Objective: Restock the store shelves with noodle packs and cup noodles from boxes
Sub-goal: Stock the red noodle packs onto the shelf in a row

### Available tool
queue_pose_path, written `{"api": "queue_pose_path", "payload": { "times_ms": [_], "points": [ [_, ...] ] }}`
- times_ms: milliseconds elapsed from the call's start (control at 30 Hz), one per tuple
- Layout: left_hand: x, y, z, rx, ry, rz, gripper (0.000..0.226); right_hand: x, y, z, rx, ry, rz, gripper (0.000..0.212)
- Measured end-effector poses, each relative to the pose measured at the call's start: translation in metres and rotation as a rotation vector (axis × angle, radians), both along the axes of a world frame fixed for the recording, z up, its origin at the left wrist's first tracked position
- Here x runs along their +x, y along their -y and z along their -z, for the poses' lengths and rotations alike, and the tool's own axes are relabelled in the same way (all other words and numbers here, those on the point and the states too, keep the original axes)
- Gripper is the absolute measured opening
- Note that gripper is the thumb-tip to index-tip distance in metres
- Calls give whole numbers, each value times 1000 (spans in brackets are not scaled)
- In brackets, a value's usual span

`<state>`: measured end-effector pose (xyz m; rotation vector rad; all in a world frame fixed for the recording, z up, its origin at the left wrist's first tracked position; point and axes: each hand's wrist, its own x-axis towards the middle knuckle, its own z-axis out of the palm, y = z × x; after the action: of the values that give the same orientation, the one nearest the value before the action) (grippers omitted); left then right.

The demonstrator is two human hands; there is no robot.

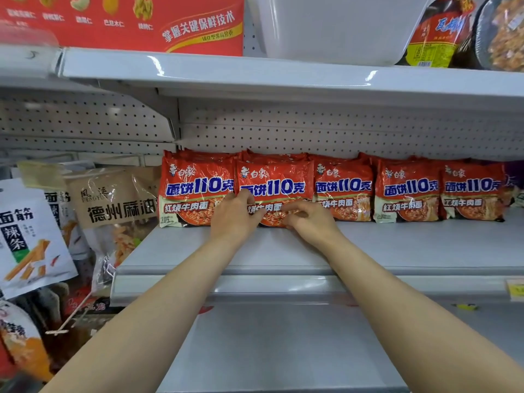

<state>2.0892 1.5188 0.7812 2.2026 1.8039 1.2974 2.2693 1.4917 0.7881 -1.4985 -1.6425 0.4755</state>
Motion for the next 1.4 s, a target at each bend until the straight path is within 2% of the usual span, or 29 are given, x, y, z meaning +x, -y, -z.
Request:
{"api": "queue_pose_path", "payload": {
  "times_ms": [233, 400, 533, 667, 733, 833, 1133, 1400],
  "points": [
    [-4, 2, 0, -76, -2, 13, 42, -3, 7, -2, -21, 69, -35, 34],
    [1, 14, -6, -134, 32, 27, 45, 3, 19, -6, -42, -40, -6, 35],
    [12, 33, -13, -127, 211, 29, 45, 16, 34, -13, -6, -121, -4, 39],
    [41, 68, -16, -145, 537, 69, 50, 27, 59, -16, 31, -201, -62, 49],
    [58, 88, -18, -148, 684, 96, 50, 36, 74, -20, 33, -240, -83, 50],
    [85, 118, -20, -166, 812, 111, 49, 58, 100, -24, 13, -286, -107, 46],
    [182, 202, -1, -151, 995, 76, 40, 156, 178, -10, 19, -274, -178, 47],
    [275, 266, 58, -236, 1069, 37, 32, 252, 245, 42, -96, -343, -150, 41]
  ]
}}
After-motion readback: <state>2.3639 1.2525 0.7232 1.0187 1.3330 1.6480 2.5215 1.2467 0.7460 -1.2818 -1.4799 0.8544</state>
